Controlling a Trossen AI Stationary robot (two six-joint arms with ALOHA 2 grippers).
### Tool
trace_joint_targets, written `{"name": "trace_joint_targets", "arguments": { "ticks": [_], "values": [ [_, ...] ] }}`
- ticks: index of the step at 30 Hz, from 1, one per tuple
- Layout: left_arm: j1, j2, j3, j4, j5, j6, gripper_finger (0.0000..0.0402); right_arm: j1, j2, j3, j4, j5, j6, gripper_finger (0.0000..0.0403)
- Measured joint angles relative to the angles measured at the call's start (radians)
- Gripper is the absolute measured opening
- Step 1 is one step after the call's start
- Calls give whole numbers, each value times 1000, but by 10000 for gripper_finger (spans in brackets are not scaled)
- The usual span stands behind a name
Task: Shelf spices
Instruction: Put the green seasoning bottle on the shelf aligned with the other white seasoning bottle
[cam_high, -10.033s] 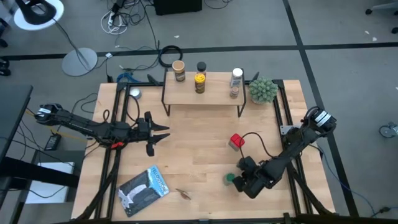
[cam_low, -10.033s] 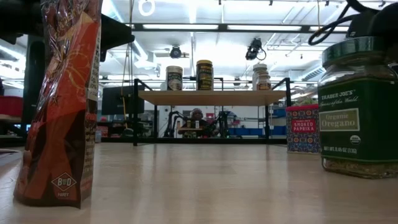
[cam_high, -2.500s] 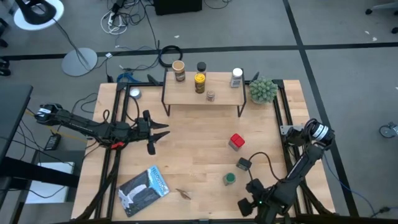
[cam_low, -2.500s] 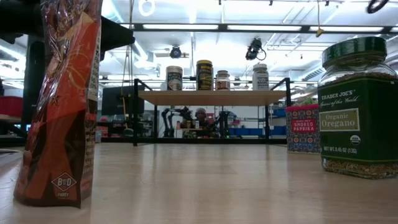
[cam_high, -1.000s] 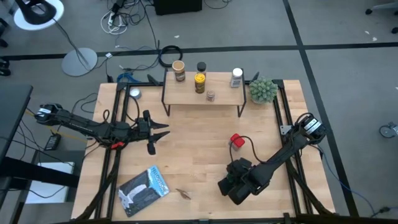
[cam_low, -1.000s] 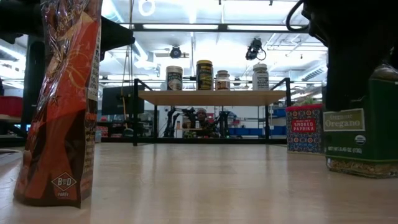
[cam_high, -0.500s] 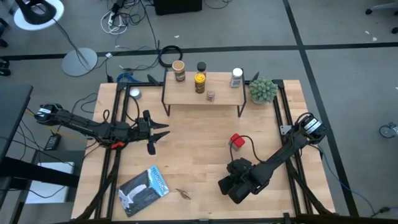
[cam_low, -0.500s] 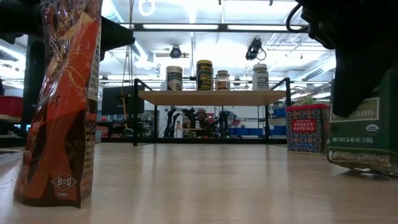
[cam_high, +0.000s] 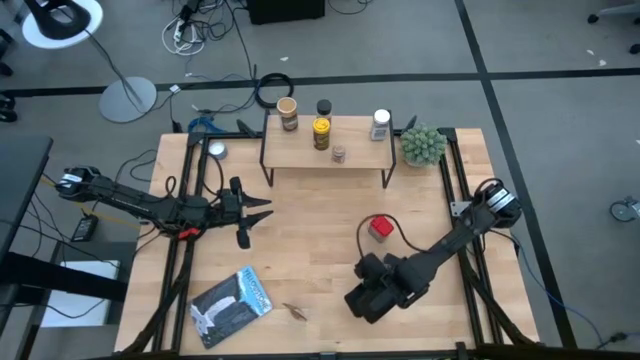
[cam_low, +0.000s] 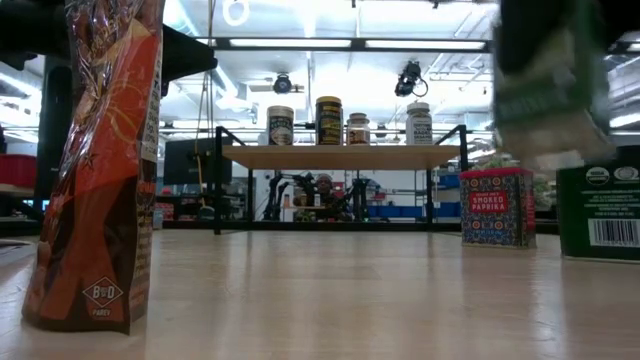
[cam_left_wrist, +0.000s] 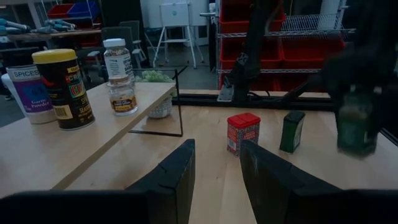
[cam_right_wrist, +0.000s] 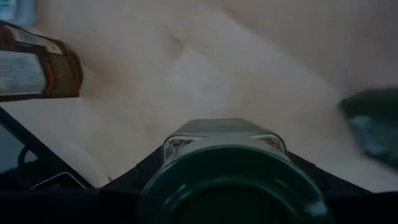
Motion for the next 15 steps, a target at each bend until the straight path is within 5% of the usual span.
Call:
{"name": "trace_joint_targets", "arguments": {
  "ticks": [15],
  "values": [
    [0,0,0,-1,0,0,131,-290,-28,432,-597,70,-694,203]
  ]
}}
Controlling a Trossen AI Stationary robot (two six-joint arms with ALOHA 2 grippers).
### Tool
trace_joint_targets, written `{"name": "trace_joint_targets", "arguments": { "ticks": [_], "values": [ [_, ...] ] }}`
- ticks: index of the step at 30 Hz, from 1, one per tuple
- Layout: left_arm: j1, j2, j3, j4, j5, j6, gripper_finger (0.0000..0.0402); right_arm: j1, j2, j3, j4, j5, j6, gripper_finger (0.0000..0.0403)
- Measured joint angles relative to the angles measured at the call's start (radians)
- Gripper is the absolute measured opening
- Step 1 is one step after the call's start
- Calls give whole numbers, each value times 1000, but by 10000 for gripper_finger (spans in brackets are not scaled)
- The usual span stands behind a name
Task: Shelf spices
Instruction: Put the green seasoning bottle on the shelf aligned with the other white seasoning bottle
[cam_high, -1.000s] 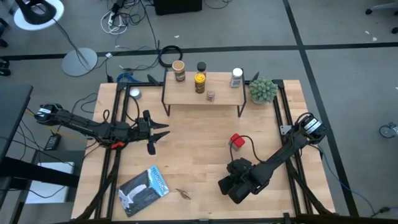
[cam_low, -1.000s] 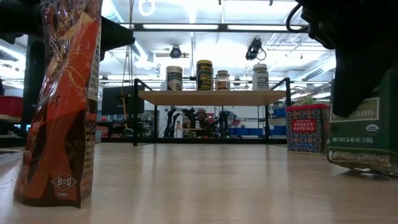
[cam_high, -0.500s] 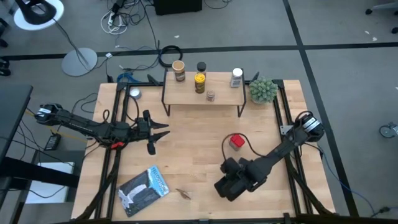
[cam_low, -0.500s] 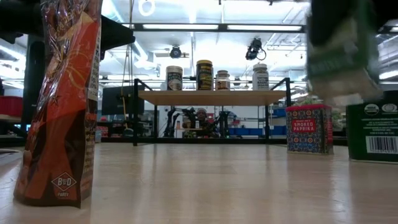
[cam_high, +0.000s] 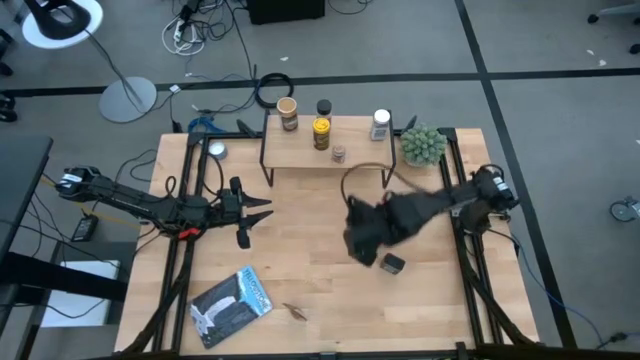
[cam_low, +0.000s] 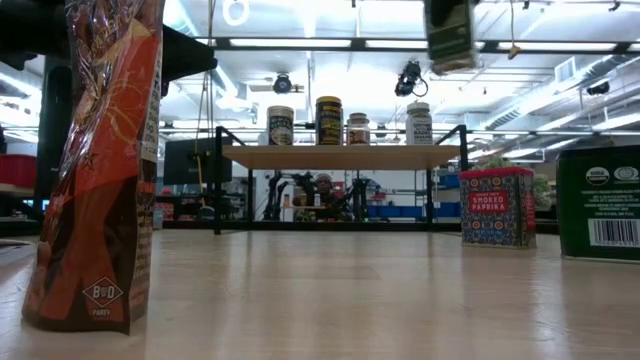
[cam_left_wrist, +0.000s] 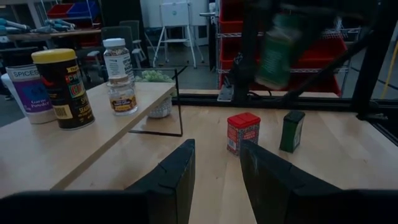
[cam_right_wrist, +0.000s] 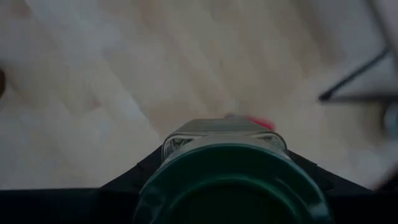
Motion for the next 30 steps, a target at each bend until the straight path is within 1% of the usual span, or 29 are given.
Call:
{"name": "trace_joint_targets", "arguments": {
  "ticks": [2,7,12,14,17,20,24,27,30],
  "values": [
    [0,0,0,-2,0,0,131,-56,-39,0,14,0,-91,203],
    [0,0,0,-7,0,0,131,-193,-144,-2,8,22,-252,202],
    [0,0,0,-10,0,0,131,-327,-250,-3,10,3,-385,202],
    [0,0,0,-15,0,0,131,-376,-292,-29,52,-15,-432,202],
    [0,0,0,-17,0,4,131,-449,-377,-138,132,-85,-490,202],
    [0,0,0,-18,0,22,131,-504,-471,-307,201,-140,-520,202],
    [0,0,0,-29,0,22,131,-540,-626,-468,234,-143,-539,202],
    [0,0,0,-42,0,23,131,-574,-734,-533,232,-145,-571,202],
    [0,0,0,-43,-1,20,131,-644,-805,-547,231,-155,-668,202]
  ]
}}
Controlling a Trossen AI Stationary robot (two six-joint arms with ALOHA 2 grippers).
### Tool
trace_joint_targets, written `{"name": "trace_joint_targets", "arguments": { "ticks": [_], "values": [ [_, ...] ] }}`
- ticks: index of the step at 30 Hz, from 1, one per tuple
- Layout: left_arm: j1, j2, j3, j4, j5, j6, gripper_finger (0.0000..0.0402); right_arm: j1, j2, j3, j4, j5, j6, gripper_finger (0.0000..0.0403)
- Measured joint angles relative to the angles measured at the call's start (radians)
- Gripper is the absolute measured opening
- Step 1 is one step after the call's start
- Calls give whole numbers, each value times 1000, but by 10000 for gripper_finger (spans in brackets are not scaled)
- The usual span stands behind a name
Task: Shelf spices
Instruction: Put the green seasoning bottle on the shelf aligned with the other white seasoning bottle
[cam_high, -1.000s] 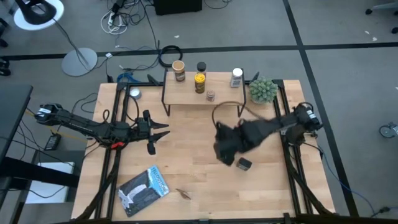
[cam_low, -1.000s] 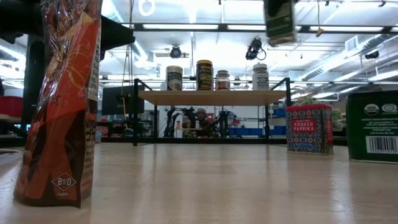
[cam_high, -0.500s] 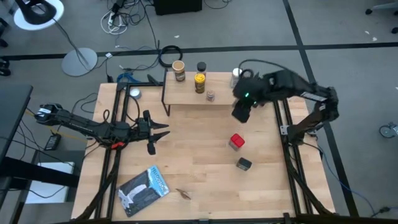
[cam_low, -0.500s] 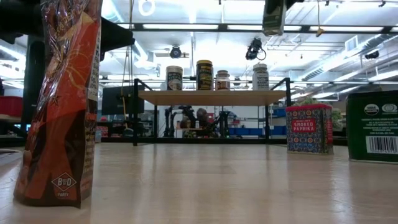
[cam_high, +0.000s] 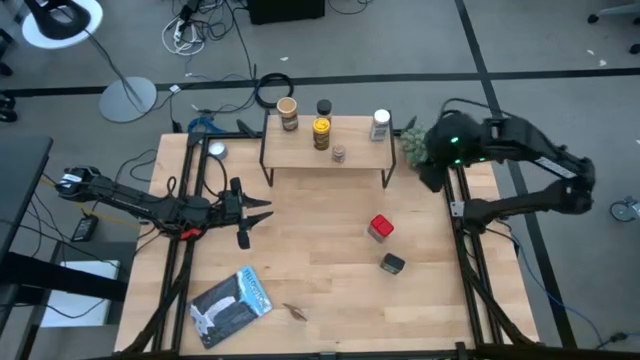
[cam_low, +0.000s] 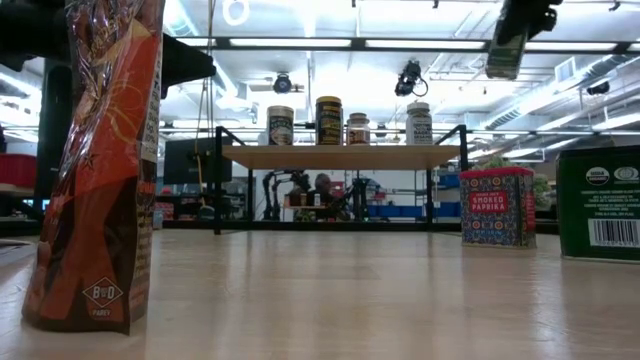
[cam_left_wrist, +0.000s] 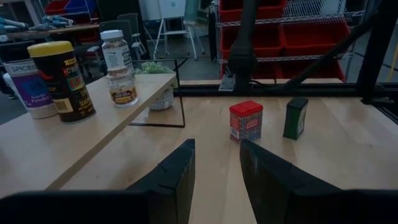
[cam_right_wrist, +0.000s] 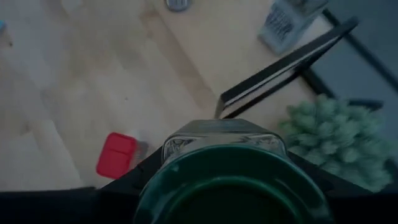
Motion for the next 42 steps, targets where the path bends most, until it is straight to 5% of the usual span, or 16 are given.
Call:
{"name": "trace_joint_targets", "arguments": {
  "ticks": [5,13,25,42],
  "values": [
    [0,0,0,4,-47,-1,131,-191,33,28,33,-157,-259,202],
    [0,0,0,25,-67,-18,131,-411,257,71,37,-398,-533,202],
    [0,0,0,25,-77,-53,131,-395,430,241,39,-420,-698,203],
    [0,0,0,36,-146,-76,131,-367,556,244,59,-397,-802,205]
  ]
}}
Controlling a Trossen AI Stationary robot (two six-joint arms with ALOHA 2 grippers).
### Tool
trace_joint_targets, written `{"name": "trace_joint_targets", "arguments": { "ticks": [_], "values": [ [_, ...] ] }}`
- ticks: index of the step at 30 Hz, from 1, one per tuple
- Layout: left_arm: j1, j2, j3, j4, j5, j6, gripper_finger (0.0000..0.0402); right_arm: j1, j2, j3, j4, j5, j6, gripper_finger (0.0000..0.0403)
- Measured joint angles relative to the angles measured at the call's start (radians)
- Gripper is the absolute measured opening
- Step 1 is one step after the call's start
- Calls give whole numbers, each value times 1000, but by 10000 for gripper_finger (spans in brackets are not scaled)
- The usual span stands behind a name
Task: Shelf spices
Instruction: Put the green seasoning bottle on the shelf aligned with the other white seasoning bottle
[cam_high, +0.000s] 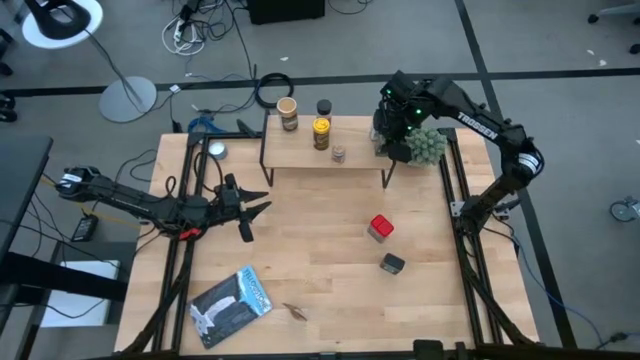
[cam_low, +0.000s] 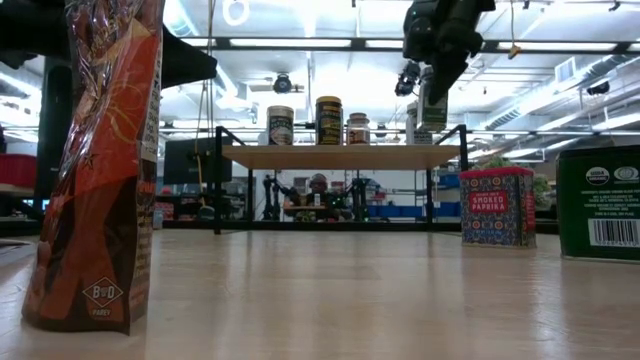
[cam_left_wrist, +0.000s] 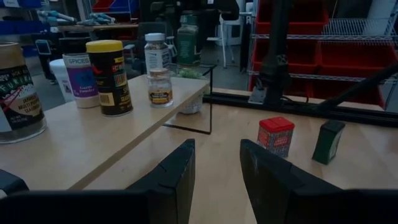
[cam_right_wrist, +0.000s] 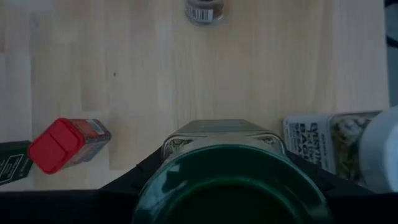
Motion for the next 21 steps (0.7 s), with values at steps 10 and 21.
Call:
{"name": "trace_joint_targets", "arguments": {
  "ticks": [10,21],
  "values": [
    [0,0,0,-5,0,-6,131,0,0,-40,20,-1,-42,212],
    [0,0,0,-23,-1,-27,131,0,0,-98,58,-1,-62,210]
  ]
}}
